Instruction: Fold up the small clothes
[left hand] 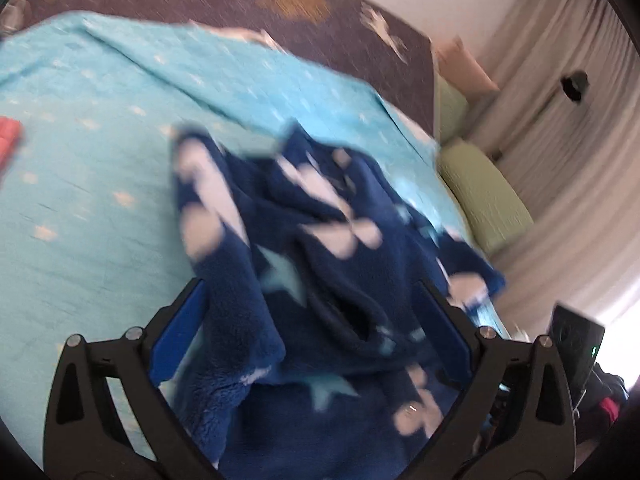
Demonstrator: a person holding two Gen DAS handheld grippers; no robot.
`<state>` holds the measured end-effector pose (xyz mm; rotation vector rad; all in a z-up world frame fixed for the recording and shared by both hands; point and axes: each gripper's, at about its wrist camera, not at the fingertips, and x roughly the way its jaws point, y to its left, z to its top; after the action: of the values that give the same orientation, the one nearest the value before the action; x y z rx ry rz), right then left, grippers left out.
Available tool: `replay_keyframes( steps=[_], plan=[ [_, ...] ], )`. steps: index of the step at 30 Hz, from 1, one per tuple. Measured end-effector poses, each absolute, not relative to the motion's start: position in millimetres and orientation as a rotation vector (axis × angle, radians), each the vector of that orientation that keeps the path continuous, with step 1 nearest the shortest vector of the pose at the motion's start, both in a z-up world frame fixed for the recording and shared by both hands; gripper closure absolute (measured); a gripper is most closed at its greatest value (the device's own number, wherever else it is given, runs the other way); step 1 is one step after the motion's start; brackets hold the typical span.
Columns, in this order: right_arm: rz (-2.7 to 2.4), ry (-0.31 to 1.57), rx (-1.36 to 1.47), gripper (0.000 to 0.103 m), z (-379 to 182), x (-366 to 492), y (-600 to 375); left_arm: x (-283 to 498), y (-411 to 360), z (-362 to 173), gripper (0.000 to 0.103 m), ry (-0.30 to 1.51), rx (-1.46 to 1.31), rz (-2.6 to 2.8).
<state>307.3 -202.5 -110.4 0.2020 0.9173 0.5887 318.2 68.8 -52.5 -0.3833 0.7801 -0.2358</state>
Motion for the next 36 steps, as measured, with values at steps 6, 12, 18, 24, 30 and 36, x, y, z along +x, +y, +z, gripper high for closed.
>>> replay_keyframes(
  steps=[6, 12, 18, 24, 30, 36],
  plan=[
    [0.590, 0.921, 0.247, 0.063, -116.2, 311.6, -208.8, 299.0, 119.5, -28.7, 0.004, 0.680, -0.406, -0.078],
    [0.574, 0.923, 0.260, 0.063, -118.3, 309.8, -210.8, 325.2, 50.6, -59.5, 0.004, 0.908, -0.439, -0.394],
    [0.484, 0.854, 0.204, 0.058, -101.8, 297.8, -227.6, 356.3, 1.3, -110.2, 0.024, 1.057, -0.399, -0.382],
    [0.231, 0.827, 0.212, 0.051, -100.9, 296.1, -282.1, 354.1, 17.9, -51.8, 0.091, 0.889, -0.421, -0.430],
    [0.017, 0.899, 0.187, 0.051, -114.6, 314.2, -311.8, 330.2, 59.4, -4.9, 0.091, 0.728, -0.320, -0.368],
    [0.020, 0.923, 0.171, 0.051, -116.1, 319.8, -299.7, 352.3, 84.4, -62.1, 0.089, 0.859, -0.334, -0.296]
  ],
)
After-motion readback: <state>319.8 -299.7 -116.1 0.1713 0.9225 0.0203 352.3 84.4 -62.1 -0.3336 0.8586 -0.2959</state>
